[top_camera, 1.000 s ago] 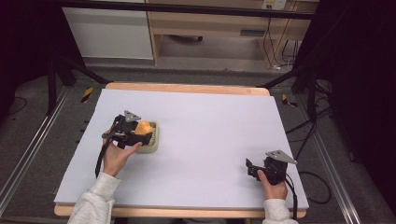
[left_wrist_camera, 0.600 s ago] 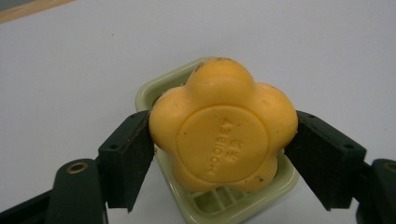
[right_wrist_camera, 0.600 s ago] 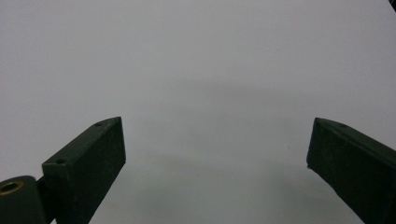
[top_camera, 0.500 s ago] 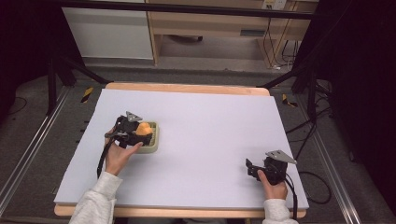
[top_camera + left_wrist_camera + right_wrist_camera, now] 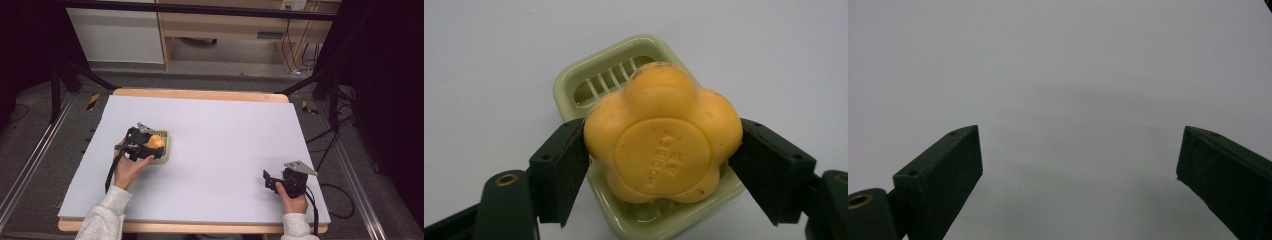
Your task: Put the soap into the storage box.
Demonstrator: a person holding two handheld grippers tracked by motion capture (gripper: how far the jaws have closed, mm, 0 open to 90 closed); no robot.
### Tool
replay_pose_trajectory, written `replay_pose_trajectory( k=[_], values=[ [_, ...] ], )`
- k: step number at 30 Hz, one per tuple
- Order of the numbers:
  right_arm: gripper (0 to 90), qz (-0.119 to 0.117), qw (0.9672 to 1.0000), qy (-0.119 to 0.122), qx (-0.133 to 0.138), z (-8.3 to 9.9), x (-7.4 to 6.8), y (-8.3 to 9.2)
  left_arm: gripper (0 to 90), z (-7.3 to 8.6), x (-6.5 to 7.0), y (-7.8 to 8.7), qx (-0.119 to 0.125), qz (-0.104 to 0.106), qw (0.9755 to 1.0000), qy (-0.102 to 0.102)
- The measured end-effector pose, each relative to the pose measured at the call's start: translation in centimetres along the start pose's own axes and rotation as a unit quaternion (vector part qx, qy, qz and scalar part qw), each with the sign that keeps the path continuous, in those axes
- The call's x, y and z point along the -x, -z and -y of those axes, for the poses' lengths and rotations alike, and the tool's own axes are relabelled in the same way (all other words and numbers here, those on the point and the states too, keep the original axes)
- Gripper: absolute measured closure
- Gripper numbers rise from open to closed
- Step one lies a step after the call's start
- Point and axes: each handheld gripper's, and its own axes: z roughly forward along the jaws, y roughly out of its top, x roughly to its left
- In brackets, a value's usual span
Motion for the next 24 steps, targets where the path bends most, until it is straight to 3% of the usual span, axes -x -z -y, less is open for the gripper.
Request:
replay_pose_trajectory(
  k=[24],
  values=[
    [4.8,0.001,1.0,0.001,-0.001,0.0,0.0,0.0,24.3,0.0,0.1,-1.5,-0.003,-0.01,0.9998,0.014]
  ],
)
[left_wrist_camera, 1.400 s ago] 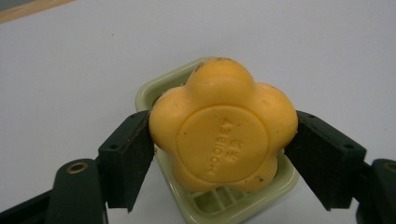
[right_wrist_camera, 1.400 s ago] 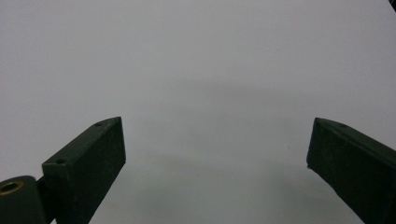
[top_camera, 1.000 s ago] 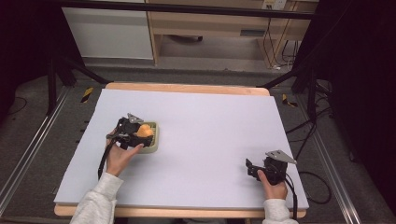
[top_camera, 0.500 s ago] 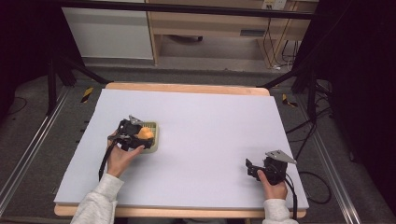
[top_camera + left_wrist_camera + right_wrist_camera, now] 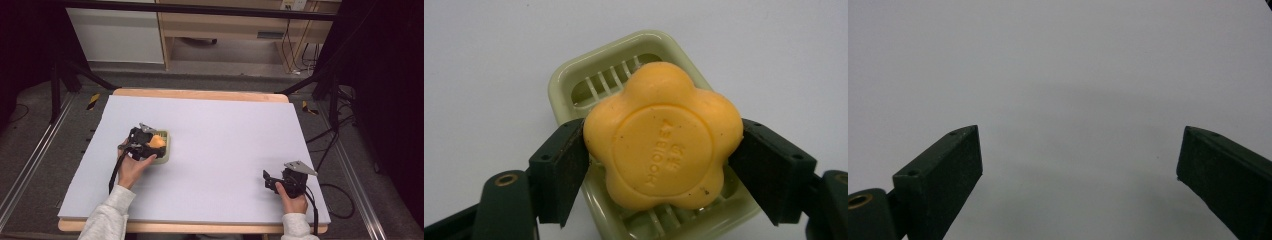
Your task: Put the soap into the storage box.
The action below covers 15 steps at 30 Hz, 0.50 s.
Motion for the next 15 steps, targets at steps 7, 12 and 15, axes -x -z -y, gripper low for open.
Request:
replay_pose_trajectory(
  k=[7,12,15],
  values=[
    [4.8,0.0,1.0,0.0,0.0,0.0,0.0,0.01,24.3,0.02,0.08,-0.14,0.001,-0.005,1.0,0.003],
    [4.8,0.0,1.0,0.0,0.0,0.0,-0.01,0.01,24.2,0.05,0.14,-0.24,0.003,-0.007,1.0,0.001],
    [4.7,0.0,1.0,-0.001,0.0,-0.01,0.0,0.0,24.1,0.08,0.15,-0.25,0.004,-0.008,1.0,0.002]
  ],
)
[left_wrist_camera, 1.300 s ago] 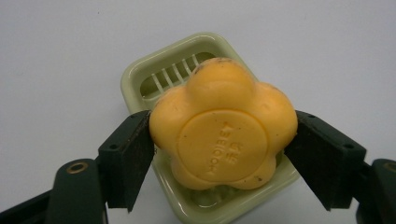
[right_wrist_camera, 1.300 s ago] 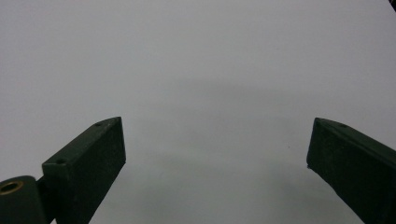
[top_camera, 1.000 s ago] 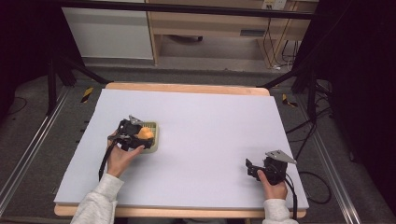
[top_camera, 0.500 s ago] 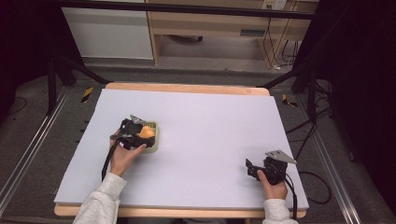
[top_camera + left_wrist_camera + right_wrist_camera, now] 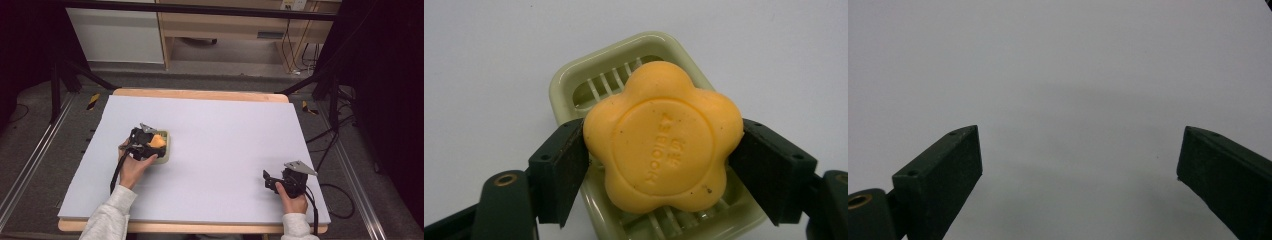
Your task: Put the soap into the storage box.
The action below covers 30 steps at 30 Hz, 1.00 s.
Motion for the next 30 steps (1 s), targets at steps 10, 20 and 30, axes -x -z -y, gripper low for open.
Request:
replay_pose_trajectory(
  k=[10,20,30],
  values=[
    [4.7,0.0,1.0,0.0,0.0,0.0,0.0,0.0,21.6,0.0,0.1,0.5,0.008,0.005,0.9999,-0.005],
    [4.7,0.001,1.0,0.001,0.001,0.0,0.0,0.0,21.7,-0.1,-0.1,1.8,0.03,0.006,0.9995,-0.006],
    [4.8,0.003,1.0,0.0,0.002,0.0,0.0,0.1,21.5,0.9,-0.6,3.8,0.061,0.023,0.9978,-0.002]
  ],
)
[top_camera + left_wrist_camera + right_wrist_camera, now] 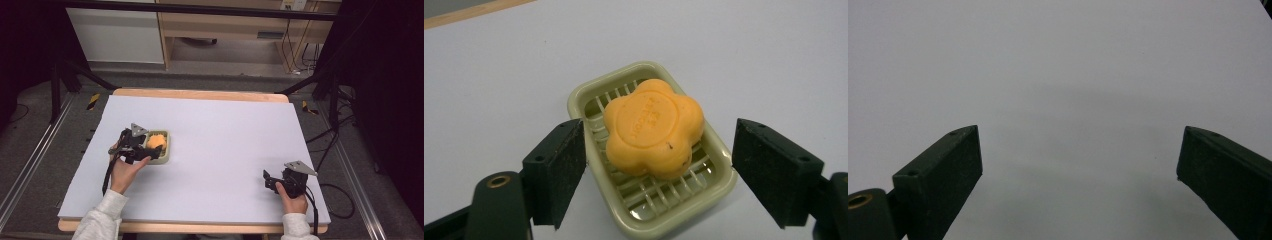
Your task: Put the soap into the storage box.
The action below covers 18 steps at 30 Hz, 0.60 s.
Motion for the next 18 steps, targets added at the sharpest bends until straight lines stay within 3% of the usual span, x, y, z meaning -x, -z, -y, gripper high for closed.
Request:
replay_pose_trajectory(
  k=[6,14,18],
  values=[
    [4.9,0.0,1.0,-0.003,0.001,0.0,0.0,0.1,23.4,1.7,-0.5,1.3,0.024,0.004,0.9997,0.01],
    [5.0,-0.004,1.0,-0.003,0.003,0.0,0.0,0.4,25.5,4.4,-1.1,3.1,0.052,0.003,0.9986,0.008],
    [5.0,-0.002,1.0,0.0,0.002,0.0,0.0,0.4,25.5,5.5,-1.6,3.3,0.059,0.003,0.9982,0.013]
  ],
)
